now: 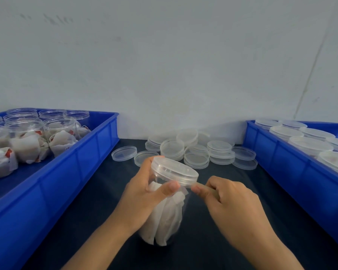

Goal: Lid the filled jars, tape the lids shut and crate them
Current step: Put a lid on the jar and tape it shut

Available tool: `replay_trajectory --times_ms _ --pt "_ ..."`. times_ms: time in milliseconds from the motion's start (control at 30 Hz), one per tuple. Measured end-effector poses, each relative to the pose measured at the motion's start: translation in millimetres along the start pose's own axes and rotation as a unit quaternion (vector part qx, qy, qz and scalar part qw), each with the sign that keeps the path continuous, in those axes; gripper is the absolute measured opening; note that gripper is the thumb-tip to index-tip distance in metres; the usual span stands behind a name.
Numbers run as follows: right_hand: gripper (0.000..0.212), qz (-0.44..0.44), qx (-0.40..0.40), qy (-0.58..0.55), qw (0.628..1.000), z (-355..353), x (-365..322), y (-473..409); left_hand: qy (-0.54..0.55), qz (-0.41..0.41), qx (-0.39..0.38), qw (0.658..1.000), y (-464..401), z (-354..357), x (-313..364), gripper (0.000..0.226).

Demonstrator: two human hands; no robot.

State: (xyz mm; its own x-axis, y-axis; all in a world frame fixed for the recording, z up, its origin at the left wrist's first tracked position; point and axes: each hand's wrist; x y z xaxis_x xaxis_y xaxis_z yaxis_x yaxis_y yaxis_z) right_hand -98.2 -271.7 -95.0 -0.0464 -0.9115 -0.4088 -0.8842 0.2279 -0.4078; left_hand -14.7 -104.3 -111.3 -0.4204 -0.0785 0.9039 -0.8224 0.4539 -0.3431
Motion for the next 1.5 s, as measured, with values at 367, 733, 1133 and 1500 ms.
replay_trajectory --times_ms 367,733,1133,1500 --pt "0.052 -0.016 -0.018 0.050 0.998 0.7 -7.7 1.9 -0.120 -0.027 0.109 0.986 -1.3 8.7 1.3 0.105" --pt "0.037 0.070 -0.239 -0.193 0.949 2.1 9.1 -6.4 -0.243 0.051 0.123 0.961 1.7 5.5 4.3 0.095" --pt "0.032 0.089 -0.167 -0.220 0.957 10.1 4.1 -4.1 -0.285 0.082 0.143 0.944 2.5 5.2 6.5 0.099" --pt "0.030 0.078 0.008 -0.105 0.991 13.8 -14.4 3.5 -0.320 0.166 0.197 0.911 6.8 11.5 22.9 0.096"
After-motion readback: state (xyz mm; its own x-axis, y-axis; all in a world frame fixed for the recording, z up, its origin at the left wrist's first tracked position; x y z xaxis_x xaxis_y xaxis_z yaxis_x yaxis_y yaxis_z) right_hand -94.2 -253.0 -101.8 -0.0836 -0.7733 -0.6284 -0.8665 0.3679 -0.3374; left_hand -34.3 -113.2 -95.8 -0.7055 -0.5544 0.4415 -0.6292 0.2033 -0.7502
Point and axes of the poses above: each hand's wrist, its own y-axis away from the middle knuckle, its own z-axis out of the palm, x = y × z, and after that the axes turned 2 degrees about -y, right-handed
